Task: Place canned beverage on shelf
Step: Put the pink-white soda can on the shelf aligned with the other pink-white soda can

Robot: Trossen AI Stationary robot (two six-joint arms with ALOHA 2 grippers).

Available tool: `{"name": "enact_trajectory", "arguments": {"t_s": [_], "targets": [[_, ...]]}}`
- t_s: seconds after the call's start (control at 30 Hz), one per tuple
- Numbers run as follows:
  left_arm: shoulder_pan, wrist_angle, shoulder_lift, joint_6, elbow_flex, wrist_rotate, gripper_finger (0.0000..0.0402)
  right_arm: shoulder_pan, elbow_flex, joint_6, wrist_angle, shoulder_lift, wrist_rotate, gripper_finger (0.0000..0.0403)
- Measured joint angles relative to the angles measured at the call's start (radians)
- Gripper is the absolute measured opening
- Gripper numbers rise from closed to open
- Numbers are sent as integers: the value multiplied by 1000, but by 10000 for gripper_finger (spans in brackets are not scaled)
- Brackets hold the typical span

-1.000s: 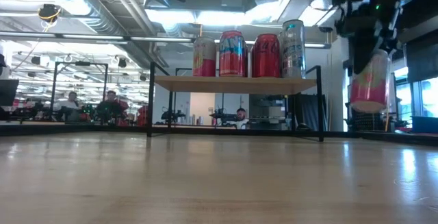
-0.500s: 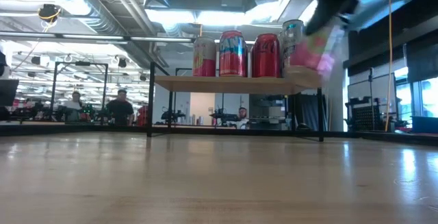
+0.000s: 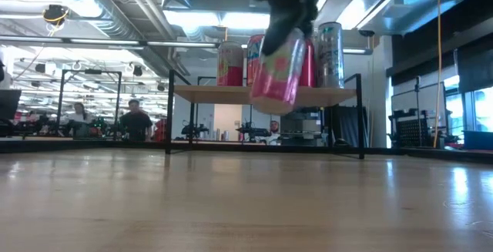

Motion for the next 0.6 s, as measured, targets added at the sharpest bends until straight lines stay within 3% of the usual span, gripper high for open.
{"name": "enact_trajectory", "arguments": {"t_s": [0.27,0.47,0.6], "targets": [[-85,8,-132,-109,-199,-16,358,0,201,-5,-79,203,-44,280],[-106,36,-138,-231,-272,-16,358,0,228,-1,-94,274,-60,284],[-106,47,-124,-234,-272,-34,358,0,228,0,-95,288,-62,287]]}}
